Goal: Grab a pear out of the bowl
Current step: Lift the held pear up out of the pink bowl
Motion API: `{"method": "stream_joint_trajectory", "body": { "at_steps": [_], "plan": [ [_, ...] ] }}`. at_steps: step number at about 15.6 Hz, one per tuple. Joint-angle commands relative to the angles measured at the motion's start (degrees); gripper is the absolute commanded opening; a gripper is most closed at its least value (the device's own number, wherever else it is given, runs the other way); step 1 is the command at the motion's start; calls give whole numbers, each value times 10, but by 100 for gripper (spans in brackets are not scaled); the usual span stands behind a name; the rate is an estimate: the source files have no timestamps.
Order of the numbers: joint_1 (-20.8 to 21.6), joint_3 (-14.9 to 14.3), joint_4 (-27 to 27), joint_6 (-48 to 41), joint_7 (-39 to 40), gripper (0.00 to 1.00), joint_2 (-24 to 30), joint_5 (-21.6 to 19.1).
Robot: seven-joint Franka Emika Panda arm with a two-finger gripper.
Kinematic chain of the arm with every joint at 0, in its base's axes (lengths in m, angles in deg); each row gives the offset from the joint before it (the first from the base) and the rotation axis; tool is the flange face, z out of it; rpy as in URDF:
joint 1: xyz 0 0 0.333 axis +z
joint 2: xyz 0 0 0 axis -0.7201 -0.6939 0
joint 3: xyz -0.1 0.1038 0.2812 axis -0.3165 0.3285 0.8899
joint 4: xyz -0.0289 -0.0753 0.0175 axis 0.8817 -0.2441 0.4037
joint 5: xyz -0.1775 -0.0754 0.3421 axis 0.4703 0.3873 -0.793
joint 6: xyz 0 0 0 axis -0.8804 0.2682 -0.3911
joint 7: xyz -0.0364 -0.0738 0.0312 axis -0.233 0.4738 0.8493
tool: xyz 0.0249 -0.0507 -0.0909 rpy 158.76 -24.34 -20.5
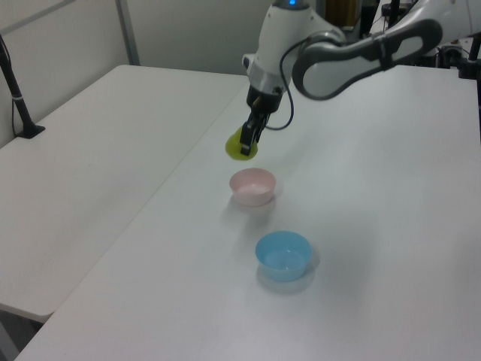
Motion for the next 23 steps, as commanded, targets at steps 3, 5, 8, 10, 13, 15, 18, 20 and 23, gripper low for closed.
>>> {"method": "stream_joint_trajectory", "body": {
  "at_steps": [3, 5, 8, 10, 13, 15, 18, 20, 23],
  "plan": [
    [-84, 4, 74, -68, 71, 26, 101, 4],
    [-120, 11, 108, -78, 122, 26, 129, 4],
    [-148, 12, 159, -93, 173, 26, 146, 4],
    [-155, 10, 175, -95, 183, 26, 134, 13],
    [-159, 5, 175, -95, 183, 26, 102, 29],
    [-160, 5, 175, -95, 183, 28, 89, 39],
    [-161, 5, 175, -93, 182, 30, 66, 59],
    [-161, -2, 175, -92, 182, 33, 61, 62],
    [-159, -6, 175, -92, 182, 52, 59, 63]
  ]
}}
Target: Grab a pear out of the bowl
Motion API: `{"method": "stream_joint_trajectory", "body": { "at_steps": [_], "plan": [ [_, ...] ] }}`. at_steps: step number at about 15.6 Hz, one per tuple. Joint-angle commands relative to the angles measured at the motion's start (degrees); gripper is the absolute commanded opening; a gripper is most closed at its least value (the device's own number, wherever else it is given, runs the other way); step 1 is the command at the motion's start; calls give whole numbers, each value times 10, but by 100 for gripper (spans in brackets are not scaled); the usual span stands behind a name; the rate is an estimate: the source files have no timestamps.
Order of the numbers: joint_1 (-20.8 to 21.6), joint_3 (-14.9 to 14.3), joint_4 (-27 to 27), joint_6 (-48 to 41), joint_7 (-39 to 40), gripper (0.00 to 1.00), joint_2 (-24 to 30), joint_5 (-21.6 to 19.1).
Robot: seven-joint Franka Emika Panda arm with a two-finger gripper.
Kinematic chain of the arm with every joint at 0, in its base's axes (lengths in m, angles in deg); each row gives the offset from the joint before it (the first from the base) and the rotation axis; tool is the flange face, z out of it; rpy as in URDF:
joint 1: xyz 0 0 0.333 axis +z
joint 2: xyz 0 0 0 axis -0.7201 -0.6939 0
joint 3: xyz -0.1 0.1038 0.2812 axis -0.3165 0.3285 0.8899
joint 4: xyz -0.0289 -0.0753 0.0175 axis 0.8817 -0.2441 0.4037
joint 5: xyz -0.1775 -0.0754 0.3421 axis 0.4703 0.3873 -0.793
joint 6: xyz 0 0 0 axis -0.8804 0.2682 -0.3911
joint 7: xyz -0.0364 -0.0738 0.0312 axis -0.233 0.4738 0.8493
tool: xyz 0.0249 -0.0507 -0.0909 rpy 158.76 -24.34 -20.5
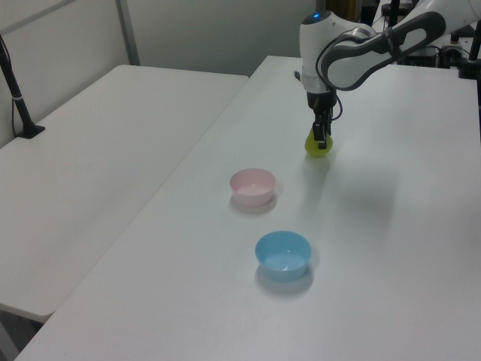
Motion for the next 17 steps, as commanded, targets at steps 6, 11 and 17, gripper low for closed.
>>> {"method": "stream_joint_trajectory", "body": {
  "at_steps": [6, 11, 17],
  "plan": [
    [2, -8, -9, -25, -2, 100, 26, 8],
    [3, -12, -59, -120, -27, 100, 87, 0],
    [4, -4, -60, -197, -71, 100, 159, -25]
  ]
}}
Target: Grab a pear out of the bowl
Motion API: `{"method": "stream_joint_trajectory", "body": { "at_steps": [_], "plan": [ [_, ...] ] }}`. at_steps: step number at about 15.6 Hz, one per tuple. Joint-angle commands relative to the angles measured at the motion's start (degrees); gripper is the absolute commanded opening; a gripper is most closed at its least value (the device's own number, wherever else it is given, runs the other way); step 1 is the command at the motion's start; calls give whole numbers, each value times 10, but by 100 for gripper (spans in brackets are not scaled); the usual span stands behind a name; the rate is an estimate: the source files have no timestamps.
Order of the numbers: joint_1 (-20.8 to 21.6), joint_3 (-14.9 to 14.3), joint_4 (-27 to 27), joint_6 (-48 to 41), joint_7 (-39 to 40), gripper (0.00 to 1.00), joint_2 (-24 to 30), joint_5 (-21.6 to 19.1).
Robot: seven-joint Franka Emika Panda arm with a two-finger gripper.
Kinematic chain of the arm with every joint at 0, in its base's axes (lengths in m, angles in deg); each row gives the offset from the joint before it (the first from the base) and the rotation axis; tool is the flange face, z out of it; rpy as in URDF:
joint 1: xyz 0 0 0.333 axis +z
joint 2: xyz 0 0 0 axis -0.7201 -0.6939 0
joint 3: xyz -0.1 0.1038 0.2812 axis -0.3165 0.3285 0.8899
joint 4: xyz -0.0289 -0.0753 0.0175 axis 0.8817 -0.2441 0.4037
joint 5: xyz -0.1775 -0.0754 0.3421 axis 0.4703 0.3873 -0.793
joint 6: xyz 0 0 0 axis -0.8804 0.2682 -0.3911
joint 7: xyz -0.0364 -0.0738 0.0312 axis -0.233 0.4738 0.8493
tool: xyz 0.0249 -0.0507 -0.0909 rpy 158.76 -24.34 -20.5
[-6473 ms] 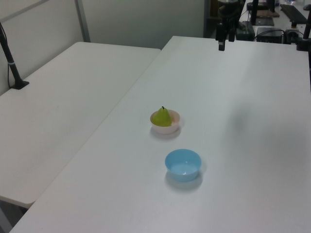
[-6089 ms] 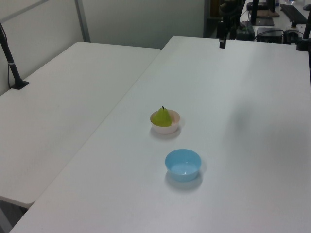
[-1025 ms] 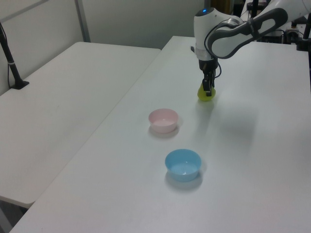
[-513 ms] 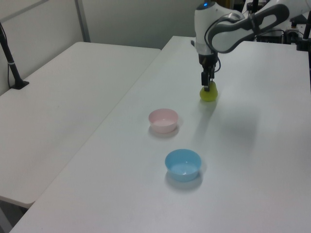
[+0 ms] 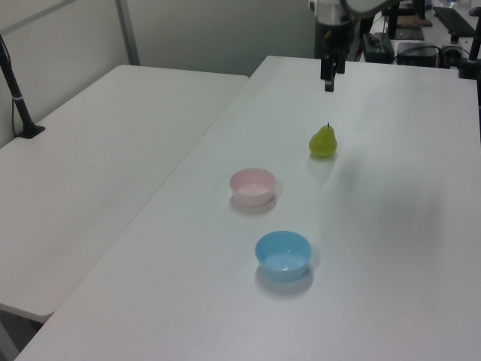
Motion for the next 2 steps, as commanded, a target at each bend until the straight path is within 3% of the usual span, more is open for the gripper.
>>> {"method": "stream_joint_trajectory", "body": {
  "at_steps": [1, 2],
  "plan": [
    [3, 1, 12, -54, -23, 100, 35, -18],
    [3, 1, 12, -54, -24, 100, 35, -18]
  ]
}}
